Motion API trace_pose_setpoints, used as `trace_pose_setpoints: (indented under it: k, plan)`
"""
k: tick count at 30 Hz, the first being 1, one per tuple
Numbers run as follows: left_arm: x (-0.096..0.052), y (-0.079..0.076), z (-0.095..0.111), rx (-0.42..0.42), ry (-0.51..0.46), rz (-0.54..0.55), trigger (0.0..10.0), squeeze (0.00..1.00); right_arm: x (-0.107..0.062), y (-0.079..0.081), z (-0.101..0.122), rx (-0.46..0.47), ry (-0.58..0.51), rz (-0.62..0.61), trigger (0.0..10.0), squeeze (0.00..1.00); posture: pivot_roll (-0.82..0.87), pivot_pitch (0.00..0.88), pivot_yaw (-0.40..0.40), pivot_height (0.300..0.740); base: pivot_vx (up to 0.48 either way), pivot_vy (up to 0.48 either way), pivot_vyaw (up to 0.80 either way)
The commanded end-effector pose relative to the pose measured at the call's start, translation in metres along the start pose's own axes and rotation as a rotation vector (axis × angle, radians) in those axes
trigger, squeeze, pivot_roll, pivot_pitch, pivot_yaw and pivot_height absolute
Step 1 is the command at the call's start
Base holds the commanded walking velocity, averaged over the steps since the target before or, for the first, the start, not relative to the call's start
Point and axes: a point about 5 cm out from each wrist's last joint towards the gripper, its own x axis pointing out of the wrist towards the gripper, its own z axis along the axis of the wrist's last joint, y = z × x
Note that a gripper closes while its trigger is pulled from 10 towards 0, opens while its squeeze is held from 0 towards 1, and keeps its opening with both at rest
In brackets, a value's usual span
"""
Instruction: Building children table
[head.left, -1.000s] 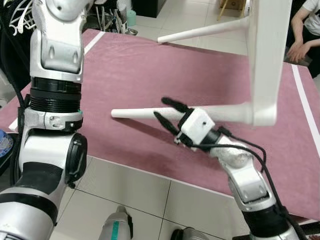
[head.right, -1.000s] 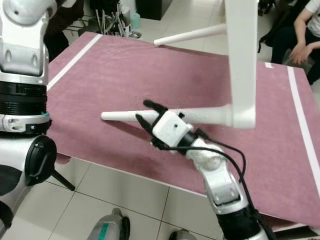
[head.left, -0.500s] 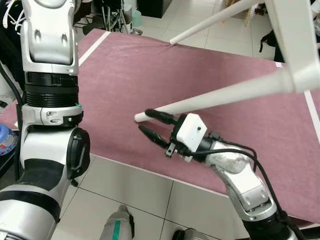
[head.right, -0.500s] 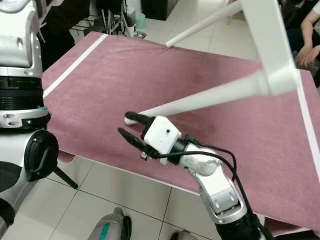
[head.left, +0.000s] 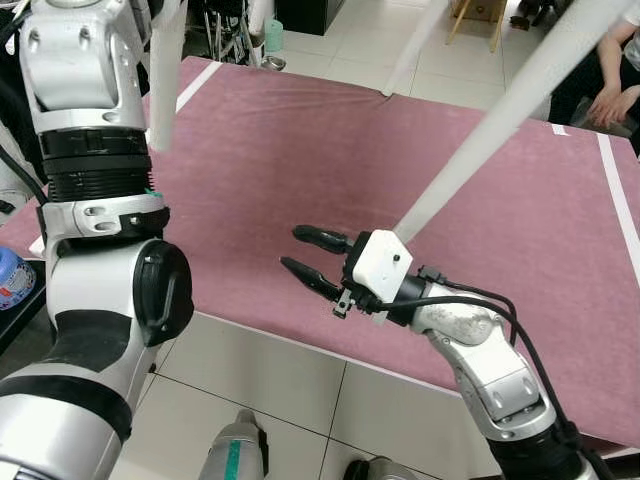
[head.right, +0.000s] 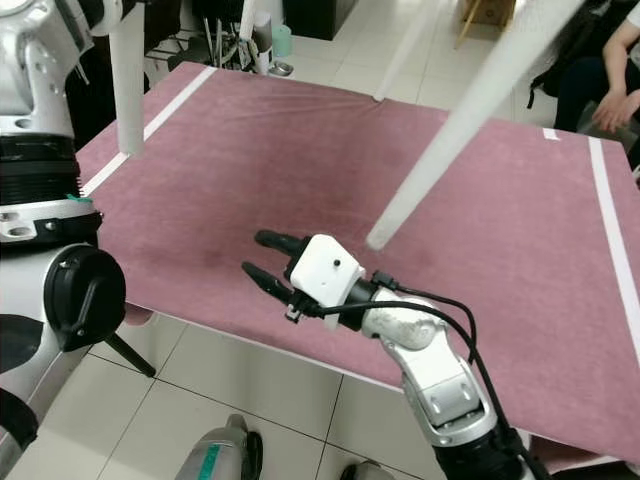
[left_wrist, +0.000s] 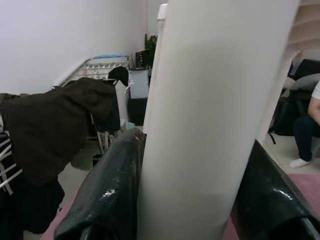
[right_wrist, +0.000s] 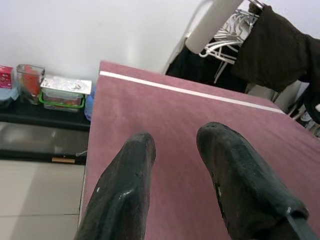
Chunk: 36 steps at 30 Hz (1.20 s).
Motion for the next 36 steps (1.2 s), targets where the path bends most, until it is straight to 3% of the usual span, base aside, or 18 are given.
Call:
trace_pose_setpoints:
  k: [1, 7, 11, 13, 15, 16, 18, 22, 27, 36]
  plan:
    - [-0.003, -0.008, 0.014, 0.002, -0.07, -0.055, 10.0, 0.0, -0.001, 0.001, -0.001, 0.012, 0.009, 0.0, 10.0, 0.0, 0.09, 0.0, 0.034, 0.74, 0.0, 0.0, 0.0]
    - [-0.009, -0.004, 0.004, -0.012, -0.028, -0.044, 10.0, 0.0, -0.001, 0.001, -0.003, 0.015, 0.016, 0.002, 10.0, 0.0, 0.09, 0.0, 0.031, 0.74, 0.0, 0.0, 0.0]
    - [-0.025, 0.004, -0.038, 0.064, 0.063, -0.012, 10.0, 0.0, -0.002, 0.001, -0.006, 0.018, 0.025, 0.003, 10.0, 0.0, 0.09, 0.0, 0.02, 0.74, 0.0, 0.0, 0.0]
    - [-0.025, 0.004, -0.038, 0.064, 0.063, -0.012, 10.0, 0.0, -0.002, 0.001, -0.006, 0.018, 0.025, 0.003, 10.0, 0.0, 0.09, 0.0, 0.02, 0.74, 0.0, 0.0, 0.0]
    - [-0.038, 0.005, -0.067, 0.128, 0.101, -0.022, 10.0, 0.0, -0.002, 0.001, -0.009, 0.024, 0.034, 0.005, 10.0, 0.0, 0.09, 0.0, 0.016, 0.74, 0.0, 0.0, 0.0]
    - [-0.038, 0.005, -0.067, 0.128, 0.101, -0.022, 10.0, 0.0, -0.002, 0.001, -0.009, 0.024, 0.034, 0.005, 10.0, 0.0, 0.09, 0.0, 0.016, 0.74, 0.0, 0.0, 0.0]
    - [-0.05, 0.008, -0.098, 0.146, 0.173, -0.016, 10.0, 0.0, -0.002, 0.001, -0.011, 0.04, 0.039, 0.001, 10.0, 0.0, 0.09, 0.0, 0.012, 0.74, 0.0, 0.0, 0.0]
    - [-0.054, 0.009, -0.109, 0.153, 0.205, -0.008, 10.0, 0.0, -0.002, 0.0, -0.012, 0.05, 0.039, -0.005, 10.0, 0.0, 0.09, 0.0, 0.012, 0.74, 0.0, 0.0, 0.0]
    - [-0.072, 0.021, -0.149, 0.136, 0.388, 0.052, 10.0, 0.0, -0.006, -0.009, -0.017, 0.06, 0.058, -0.044, 10.0, 0.0, 0.08, 0.0, 0.01, 0.74, 0.0, 0.0, 0.0]
    - [-0.091, 0.029, -0.174, 0.183, 0.454, 0.092, 10.0, 0.0, -0.006, -0.006, -0.019, 0.065, 0.064, -0.038, 10.0, 0.0, 0.09, 0.0, 0.007, 0.74, 0.0, 0.0, 0.0]
